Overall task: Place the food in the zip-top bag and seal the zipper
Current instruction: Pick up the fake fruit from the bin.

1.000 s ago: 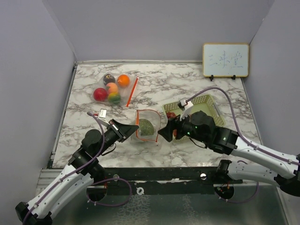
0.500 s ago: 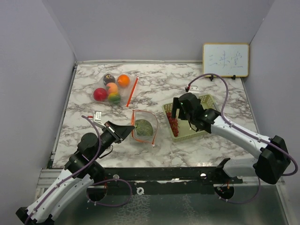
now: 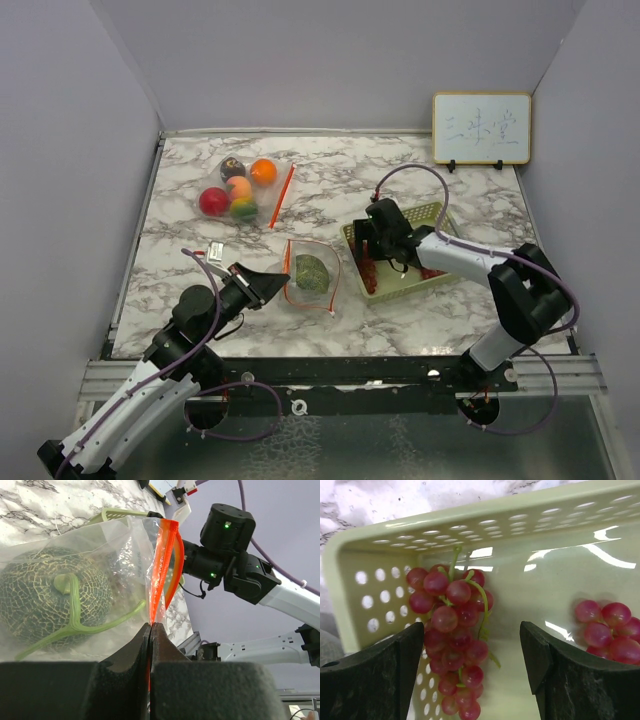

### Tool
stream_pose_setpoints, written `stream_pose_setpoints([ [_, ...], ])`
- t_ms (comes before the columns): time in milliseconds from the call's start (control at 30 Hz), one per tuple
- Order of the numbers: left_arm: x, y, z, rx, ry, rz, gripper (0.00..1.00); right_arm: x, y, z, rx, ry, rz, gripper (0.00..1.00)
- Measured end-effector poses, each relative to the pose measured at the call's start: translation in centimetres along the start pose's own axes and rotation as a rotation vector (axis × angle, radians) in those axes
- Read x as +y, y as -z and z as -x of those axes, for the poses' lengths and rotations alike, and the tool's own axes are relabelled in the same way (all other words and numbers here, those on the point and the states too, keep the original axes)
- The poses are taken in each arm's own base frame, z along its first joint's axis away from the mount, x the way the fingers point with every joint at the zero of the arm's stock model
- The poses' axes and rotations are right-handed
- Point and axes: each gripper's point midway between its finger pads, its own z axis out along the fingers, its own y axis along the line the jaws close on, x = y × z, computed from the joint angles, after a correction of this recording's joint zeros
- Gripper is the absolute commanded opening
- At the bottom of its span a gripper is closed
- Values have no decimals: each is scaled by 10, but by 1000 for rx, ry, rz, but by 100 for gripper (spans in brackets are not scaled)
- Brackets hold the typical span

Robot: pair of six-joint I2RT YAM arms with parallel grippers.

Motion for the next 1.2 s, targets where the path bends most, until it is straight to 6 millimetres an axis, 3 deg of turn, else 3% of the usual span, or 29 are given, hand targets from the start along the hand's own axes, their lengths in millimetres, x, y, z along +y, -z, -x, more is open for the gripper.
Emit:
stream_pose_setpoints([
  [133,-1,0,-1,6,-2,-4,0,1,-13,-7,25,2,9,72],
  [333,-2,1,-2,9,-2,-9,0,5,-25,-15,43,2,41,32],
  [433,-4,3,-1,5,-2,-19,0,8,-24,-14,32,2,61,5],
  [567,-4,4,0,3,-1,-23,0,6,-8,-8,6,5,71,2],
  [667,-3,4,-1,5,0,-18,0,9,20,10,-57,7,104,2],
  [767,-2,4,-2,9,1,-11,0,25,68,45,-185,19,214,2],
  [833,0,4,-2,11,0,-6,0,43,114,72,-294,38,337,2],
  [933,1,4,-3,13,0,-2,0,82,179,94,-418,95,555,2],
  [1033,1,4,-3,13,0,-2,0,125,228,86,-468,168,776,2],
  [1100,1,4,-3,13,2,-1,0,147,251,76,-489,205,913,2],
  [1200,0,3,-3,15,3,2,0,160,261,63,-510,212,1033,2],
])
